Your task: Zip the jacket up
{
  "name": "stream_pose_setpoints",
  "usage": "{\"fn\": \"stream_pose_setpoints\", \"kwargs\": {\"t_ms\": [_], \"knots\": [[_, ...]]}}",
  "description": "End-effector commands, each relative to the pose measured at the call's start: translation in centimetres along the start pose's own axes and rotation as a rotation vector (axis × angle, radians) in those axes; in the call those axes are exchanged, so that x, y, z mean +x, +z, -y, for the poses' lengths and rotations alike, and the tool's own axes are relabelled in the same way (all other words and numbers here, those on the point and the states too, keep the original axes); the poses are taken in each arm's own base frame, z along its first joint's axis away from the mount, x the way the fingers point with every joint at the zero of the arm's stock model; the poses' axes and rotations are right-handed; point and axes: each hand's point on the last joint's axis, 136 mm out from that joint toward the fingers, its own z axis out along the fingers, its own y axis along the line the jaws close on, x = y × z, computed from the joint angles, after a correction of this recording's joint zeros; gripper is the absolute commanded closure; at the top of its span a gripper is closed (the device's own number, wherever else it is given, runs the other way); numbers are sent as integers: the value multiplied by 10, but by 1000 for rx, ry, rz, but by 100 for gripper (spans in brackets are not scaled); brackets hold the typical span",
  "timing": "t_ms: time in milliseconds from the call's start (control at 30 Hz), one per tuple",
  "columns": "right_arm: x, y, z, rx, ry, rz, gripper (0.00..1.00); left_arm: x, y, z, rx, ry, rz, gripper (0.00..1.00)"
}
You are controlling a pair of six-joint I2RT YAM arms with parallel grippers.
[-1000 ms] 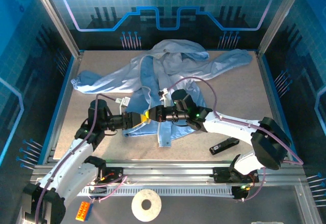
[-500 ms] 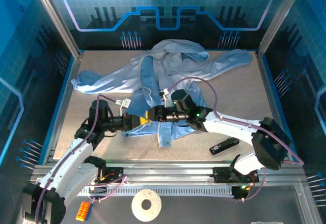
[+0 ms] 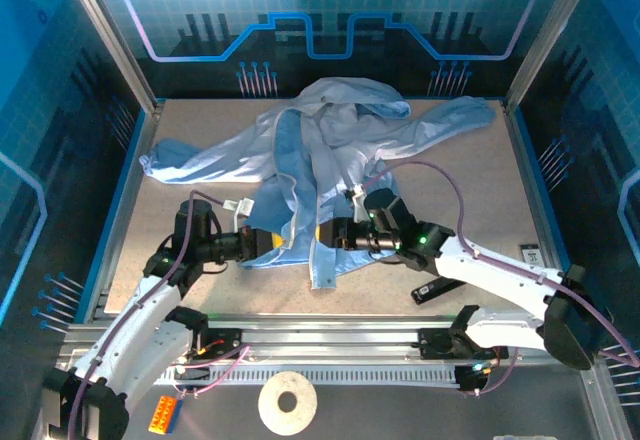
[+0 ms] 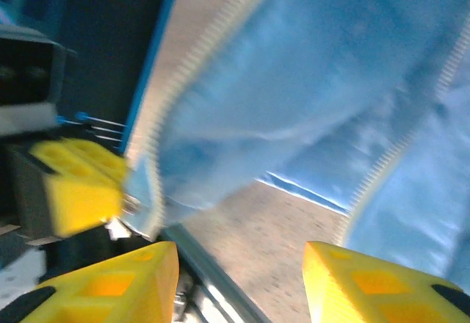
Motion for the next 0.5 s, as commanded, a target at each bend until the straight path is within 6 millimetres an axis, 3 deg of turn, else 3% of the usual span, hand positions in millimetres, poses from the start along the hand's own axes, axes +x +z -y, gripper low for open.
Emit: {"fn": "stream_pose_setpoints", "kwargs": {"t_ms": [0, 233, 467], "knots": [[25, -3, 40, 141, 43, -29, 53, -4, -2, -12, -70, -13, 35, 100], [68, 19, 76, 220, 99, -98, 51, -7, -2, -31, -146, -72, 84, 100], [92, 65, 79, 229, 103, -220, 45, -3, -8, -34, -177, -83, 104, 100]]}}
